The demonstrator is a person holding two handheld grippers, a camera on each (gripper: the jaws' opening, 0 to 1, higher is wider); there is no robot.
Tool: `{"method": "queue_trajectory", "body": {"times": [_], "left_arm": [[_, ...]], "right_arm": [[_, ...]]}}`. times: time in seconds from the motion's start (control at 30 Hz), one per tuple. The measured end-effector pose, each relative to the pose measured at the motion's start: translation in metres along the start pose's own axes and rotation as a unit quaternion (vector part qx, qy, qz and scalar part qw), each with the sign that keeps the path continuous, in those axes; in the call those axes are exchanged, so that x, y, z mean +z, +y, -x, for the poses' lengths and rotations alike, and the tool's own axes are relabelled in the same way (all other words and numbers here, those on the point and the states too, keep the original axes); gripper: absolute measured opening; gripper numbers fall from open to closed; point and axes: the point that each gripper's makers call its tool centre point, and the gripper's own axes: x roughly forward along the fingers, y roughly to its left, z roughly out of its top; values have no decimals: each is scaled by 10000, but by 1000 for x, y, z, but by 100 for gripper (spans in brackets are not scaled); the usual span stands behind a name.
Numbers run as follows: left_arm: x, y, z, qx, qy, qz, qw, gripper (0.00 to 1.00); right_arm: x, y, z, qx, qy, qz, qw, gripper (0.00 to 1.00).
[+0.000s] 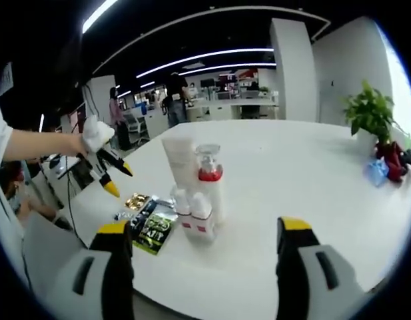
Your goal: Arrange the skincare products in the storage area until every visible bottle or jar stands upright without overlapping.
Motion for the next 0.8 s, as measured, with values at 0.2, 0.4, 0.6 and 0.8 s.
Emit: {"method": "queue_trajectory", "body": {"times": [0.2,0.4,0.6,0.8], "left_arm": [[-5,-7,30,369,-687,874,9931,62],[-22,-21,50,675,-941,1315,9845,68],[-29,-32,71,1046,-1503,1995,9626,75],[-36,-41,87,1340,-2056,2672,9319,80]], "right_arm": [[4,10,0,184,-69,89,9998,91],[7,16,0,321,-140,122,9993,93],[5,17,1,399,-138,101,9991,94],[9,21,3,480,-242,57,9985,96]]}}
